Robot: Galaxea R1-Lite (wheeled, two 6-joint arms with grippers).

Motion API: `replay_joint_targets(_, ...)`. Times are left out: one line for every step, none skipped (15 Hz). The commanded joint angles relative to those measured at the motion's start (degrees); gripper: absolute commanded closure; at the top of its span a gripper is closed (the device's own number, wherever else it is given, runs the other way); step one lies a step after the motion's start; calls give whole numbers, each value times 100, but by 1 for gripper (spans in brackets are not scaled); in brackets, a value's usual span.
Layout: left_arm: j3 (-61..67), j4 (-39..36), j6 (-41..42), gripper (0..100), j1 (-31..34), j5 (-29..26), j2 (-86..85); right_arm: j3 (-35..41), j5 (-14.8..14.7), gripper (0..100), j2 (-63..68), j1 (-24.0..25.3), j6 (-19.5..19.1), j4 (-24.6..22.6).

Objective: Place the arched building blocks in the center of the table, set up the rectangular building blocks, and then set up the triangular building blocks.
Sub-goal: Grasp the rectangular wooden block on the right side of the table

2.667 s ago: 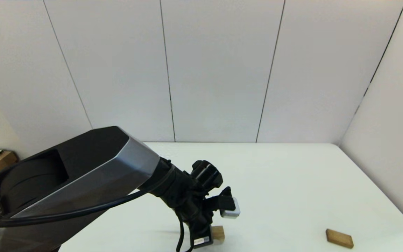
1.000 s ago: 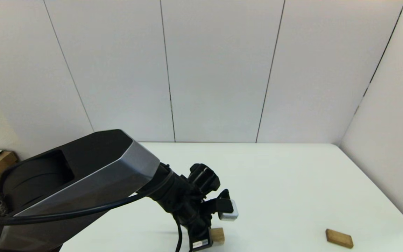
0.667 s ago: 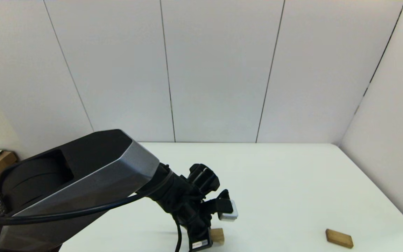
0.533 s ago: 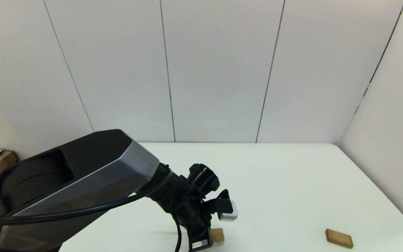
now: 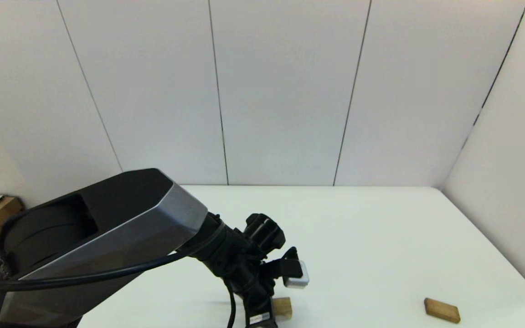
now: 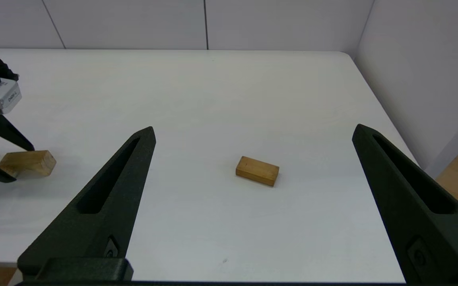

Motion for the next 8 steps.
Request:
replay_joint_targets(-41, -29, 20, 0, 34, -46, -40, 1, -6, 0, -1, 0, -1, 6)
replay_joint_targets(-138, -29, 11, 0, 104, -98, -172, 1, 3, 0, -1, 0, -1, 6)
replay_joint_targets(-252, -29, 11, 0, 201, -212, -312, 1, 3, 0, -1, 0, -1, 6)
replay_joint_targets(-357, -29, 11, 0, 289, -292, -514, 1, 3, 0, -1, 0, -1, 6)
replay_joint_targets(-393, -20, 2, 0, 403, -318, -831, 1, 3, 0, -1, 0, -1, 6)
replay_joint_targets(-393, -20, -7, 0, 491, -318, -1226, 1, 3, 0, -1, 0, -1, 6)
replay_joint_targets(-401, -20, -24, 0, 614, -309, -1631, 1, -6, 0, -1, 0, -1, 6)
replay_joint_targets(-401, -20, -77, 0, 737, -300, -2070, 1, 3, 0, -1, 0, -1, 6)
